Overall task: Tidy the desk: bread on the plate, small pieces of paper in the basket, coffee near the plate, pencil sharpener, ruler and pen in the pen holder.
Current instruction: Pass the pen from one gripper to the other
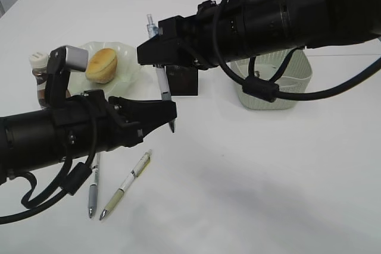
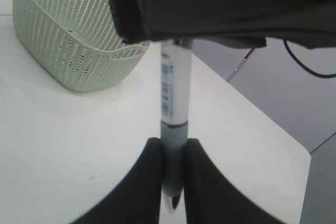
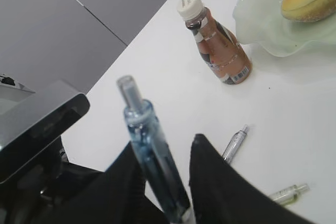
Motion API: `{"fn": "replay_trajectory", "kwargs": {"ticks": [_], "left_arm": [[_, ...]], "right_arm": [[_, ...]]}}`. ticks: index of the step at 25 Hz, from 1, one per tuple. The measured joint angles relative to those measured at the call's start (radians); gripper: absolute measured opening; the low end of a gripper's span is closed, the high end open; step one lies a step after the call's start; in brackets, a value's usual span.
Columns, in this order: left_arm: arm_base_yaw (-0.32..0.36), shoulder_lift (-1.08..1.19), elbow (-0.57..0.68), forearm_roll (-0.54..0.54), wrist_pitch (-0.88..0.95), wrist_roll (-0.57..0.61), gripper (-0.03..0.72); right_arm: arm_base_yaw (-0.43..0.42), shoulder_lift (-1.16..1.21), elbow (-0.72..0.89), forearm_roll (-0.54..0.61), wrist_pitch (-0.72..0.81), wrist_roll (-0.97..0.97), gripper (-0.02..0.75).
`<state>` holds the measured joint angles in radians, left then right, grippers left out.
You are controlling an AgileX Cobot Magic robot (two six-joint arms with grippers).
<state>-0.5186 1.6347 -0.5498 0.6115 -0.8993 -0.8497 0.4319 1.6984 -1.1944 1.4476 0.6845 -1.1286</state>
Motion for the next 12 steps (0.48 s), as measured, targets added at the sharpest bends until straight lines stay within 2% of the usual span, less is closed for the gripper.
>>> {"fn": "replay_trajectory", "kwargs": {"ticks": [12], "left_arm": [[0.0,0.0,0.0,0.005,-0.002,-0.02,0.057]], "right_arm": [[-0.004,0.0,0.0,-0.026,-0.02,-0.05,0.111]]}}
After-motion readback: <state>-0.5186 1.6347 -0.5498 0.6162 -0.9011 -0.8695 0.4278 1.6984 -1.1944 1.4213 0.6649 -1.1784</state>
